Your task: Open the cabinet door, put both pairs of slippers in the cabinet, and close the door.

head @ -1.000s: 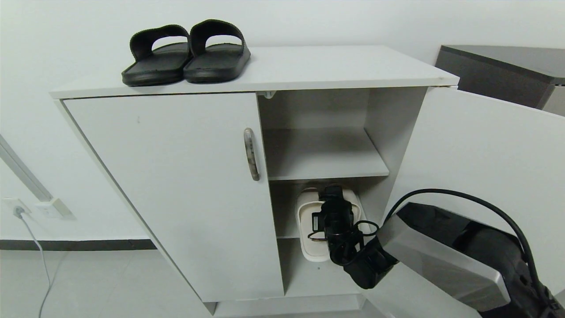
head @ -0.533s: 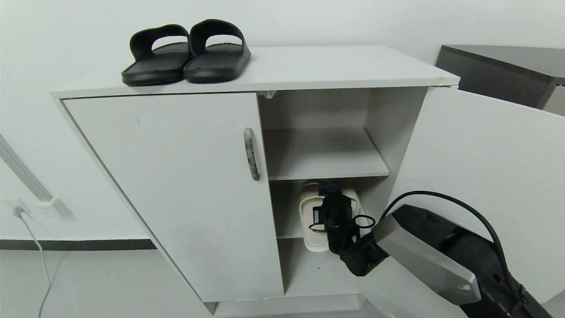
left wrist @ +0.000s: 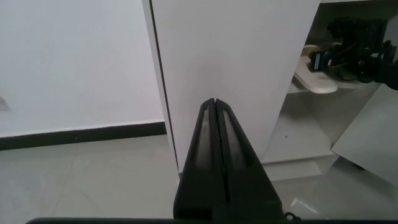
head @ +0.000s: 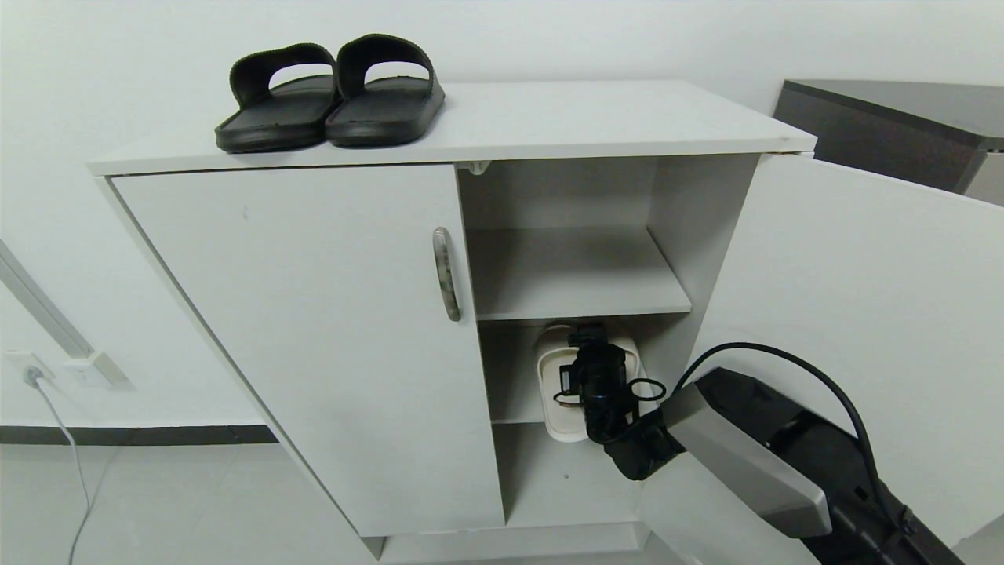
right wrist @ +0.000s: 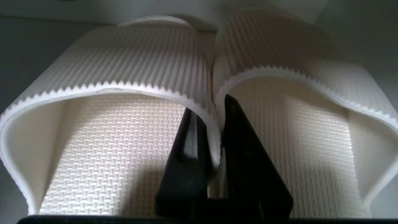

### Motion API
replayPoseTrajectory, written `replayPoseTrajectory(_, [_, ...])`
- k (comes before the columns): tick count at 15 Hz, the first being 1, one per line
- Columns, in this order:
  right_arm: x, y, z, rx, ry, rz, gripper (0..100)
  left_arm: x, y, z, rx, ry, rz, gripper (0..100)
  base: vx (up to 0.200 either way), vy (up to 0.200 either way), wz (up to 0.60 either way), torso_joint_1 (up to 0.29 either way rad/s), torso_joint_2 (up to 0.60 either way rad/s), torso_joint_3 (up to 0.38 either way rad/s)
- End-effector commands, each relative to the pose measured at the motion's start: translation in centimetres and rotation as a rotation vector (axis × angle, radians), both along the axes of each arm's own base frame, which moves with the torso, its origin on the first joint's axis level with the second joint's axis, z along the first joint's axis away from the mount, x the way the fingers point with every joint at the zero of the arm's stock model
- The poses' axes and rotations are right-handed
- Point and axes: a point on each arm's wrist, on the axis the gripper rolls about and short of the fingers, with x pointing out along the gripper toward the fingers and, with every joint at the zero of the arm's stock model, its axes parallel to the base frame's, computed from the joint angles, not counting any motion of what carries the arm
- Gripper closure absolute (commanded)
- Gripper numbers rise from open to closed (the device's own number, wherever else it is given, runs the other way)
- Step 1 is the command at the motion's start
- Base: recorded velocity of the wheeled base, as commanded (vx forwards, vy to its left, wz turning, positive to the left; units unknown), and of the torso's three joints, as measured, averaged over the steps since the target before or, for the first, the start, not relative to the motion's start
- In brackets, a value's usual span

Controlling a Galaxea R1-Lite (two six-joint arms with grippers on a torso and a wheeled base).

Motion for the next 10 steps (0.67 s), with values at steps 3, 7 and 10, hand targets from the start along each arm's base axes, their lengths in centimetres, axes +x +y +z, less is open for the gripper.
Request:
replayPoseTrajectory(3, [0.57,0.1,-0.38,0.004,-0.005,-0.005,100,0.01,0.0,-0.01,0.0,0.002,0.0,100,0.0,0.0,0.0,0.0,0.0,0.0])
replayPoseTrajectory(7, [0.63,0.04,-0.65,-0.009,0.013,-0.006,0,0.01,0.0,-0.01,-0.001,0.002,0.0,100,0.0,0.0,0.0,0.0,0.0,0.0])
replayPoseTrajectory(10, [0.1,-0.22,0.11,-0.009,0.013,-0.006,0,0.01,0.0,-0.01,-0.001,0.002,0.0,100,0.0,0.0,0.0,0.0,0.0,0.0])
